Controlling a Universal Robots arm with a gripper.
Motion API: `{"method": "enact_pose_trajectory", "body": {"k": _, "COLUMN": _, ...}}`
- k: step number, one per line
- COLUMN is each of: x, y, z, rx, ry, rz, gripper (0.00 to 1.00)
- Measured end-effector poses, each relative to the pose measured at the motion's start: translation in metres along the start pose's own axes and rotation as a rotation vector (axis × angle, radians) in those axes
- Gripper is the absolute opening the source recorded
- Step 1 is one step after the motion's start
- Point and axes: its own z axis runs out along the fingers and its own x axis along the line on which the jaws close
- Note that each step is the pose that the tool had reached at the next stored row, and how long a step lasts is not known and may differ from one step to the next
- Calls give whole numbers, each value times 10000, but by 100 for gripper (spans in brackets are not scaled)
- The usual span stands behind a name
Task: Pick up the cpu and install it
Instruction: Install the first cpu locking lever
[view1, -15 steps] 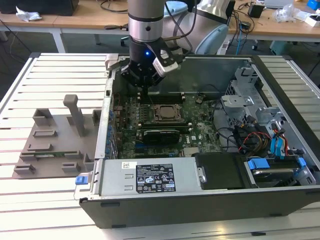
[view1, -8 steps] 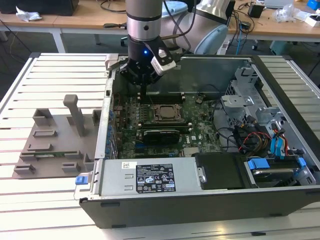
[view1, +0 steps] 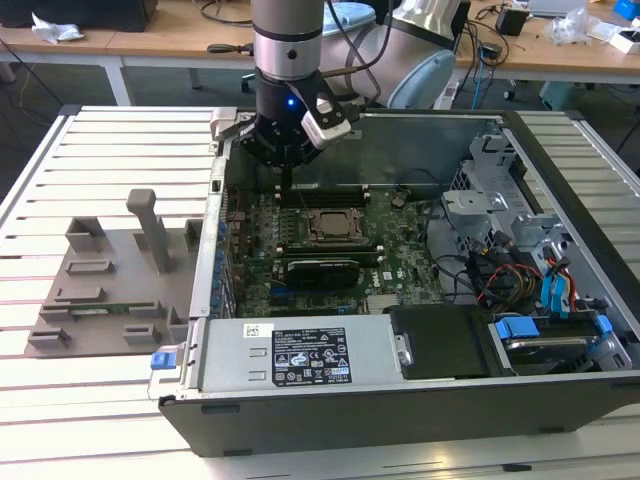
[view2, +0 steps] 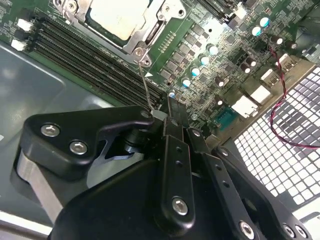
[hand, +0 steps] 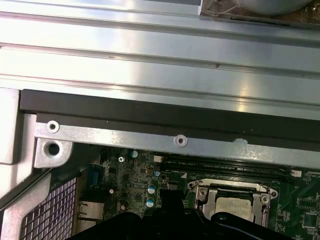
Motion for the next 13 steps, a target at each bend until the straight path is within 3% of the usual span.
{"method": "enact_pose_trajectory", "body": {"k": 5, "x": -37, "y": -3, "z": 0, "rx": -1, "ry": -1, "rz": -1, "gripper": 11}}
{"method": "enact_pose_trajectory", "body": {"k": 13, "x": -240, "y": -23, "z": -2, "rx": 0, "ry": 1, "rz": 1, "gripper": 11}}
